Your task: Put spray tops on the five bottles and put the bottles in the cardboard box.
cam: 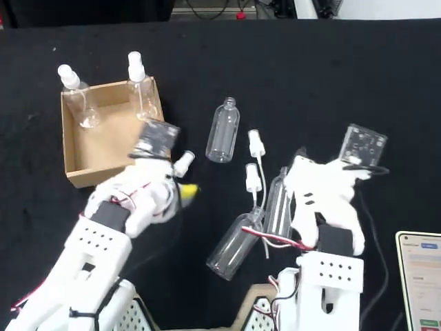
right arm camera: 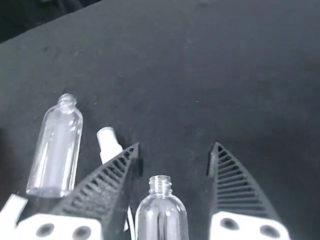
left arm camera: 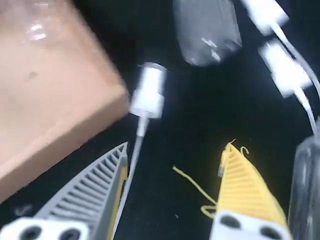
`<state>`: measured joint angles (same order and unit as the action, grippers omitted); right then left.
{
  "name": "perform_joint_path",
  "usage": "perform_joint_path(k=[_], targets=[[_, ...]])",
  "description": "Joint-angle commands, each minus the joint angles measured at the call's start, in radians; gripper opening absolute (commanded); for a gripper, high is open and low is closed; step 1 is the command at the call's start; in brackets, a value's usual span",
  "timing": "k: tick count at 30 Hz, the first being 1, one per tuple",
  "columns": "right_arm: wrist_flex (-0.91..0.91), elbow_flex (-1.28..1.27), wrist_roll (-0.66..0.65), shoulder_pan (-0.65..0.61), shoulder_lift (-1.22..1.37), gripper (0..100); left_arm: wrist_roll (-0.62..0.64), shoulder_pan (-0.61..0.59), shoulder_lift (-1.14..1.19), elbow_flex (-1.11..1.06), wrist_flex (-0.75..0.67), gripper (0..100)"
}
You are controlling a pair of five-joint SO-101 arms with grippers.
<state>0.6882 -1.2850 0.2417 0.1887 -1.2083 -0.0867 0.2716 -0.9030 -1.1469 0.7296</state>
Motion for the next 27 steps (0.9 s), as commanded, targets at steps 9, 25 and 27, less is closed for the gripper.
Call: perform_joint_path(k=[9, 25, 27], targets=[[-0.028, 0.047, 0.018, 0.025, 0.001, 21.1, 0.038, 0.193, -0.029, 0.071, 0.014, 28], [-0.028, 0.047, 0.017, 0.025, 0.001, 21.1, 0.044, 0.225, -0.035, 0.065, 0.012, 28], [-0.028, 0.047, 0.017, 0.025, 0.001, 21.1, 0.044, 0.225, -0.035, 0.054, 0.006, 28]])
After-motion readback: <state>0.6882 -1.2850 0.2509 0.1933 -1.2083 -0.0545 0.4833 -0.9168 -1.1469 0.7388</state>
